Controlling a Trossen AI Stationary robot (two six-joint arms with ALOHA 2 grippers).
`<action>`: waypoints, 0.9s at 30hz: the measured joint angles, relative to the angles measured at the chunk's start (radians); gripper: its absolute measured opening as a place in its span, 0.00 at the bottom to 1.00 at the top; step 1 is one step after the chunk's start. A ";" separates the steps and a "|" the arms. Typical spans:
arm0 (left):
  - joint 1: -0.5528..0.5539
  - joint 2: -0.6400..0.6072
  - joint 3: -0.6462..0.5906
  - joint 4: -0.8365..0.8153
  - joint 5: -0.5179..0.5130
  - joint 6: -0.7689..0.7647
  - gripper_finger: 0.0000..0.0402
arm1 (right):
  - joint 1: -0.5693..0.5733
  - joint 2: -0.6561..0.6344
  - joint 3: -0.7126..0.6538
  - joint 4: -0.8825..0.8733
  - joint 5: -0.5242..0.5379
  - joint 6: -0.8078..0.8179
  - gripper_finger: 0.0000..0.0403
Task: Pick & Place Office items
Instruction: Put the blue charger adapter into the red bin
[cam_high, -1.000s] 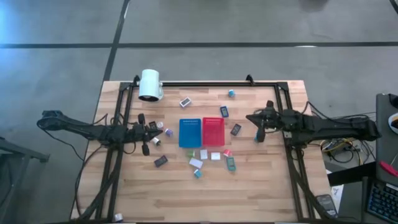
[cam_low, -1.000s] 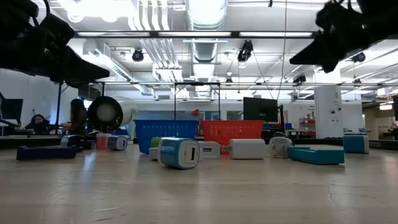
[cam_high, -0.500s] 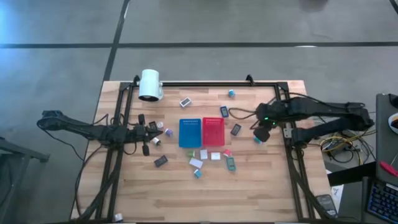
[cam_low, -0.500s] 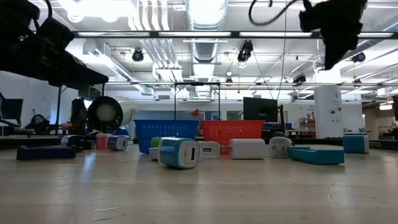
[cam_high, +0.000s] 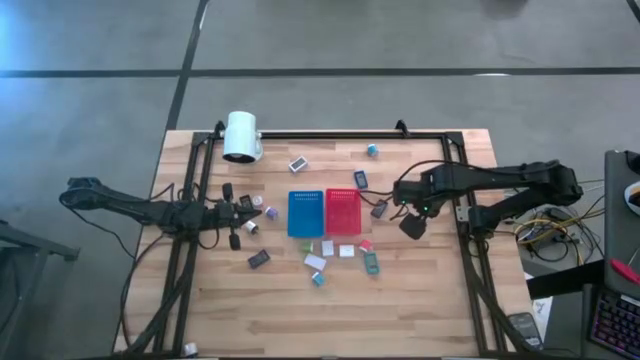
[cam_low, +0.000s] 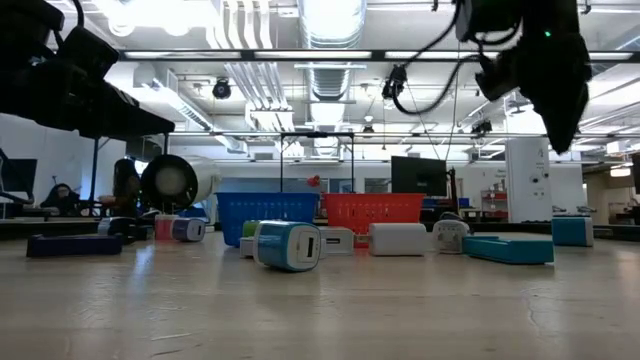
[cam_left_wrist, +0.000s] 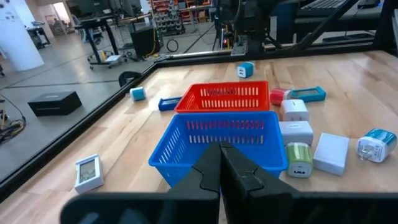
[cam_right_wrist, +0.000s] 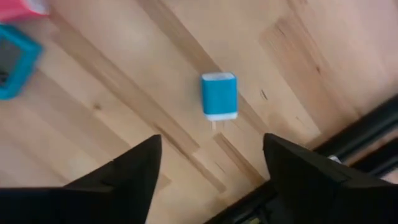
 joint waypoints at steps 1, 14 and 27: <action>0.000 0.000 0.000 -0.003 0.000 0.000 0.01 | 0.000 -0.009 -0.022 0.014 0.000 0.007 0.71; 0.000 0.000 0.000 -0.017 0.003 -0.038 0.01 | -0.001 -0.068 -0.209 0.208 0.053 0.062 0.74; 0.000 0.000 0.000 -0.017 0.003 -0.084 0.01 | -0.026 -0.067 -0.336 0.389 0.019 -0.004 0.73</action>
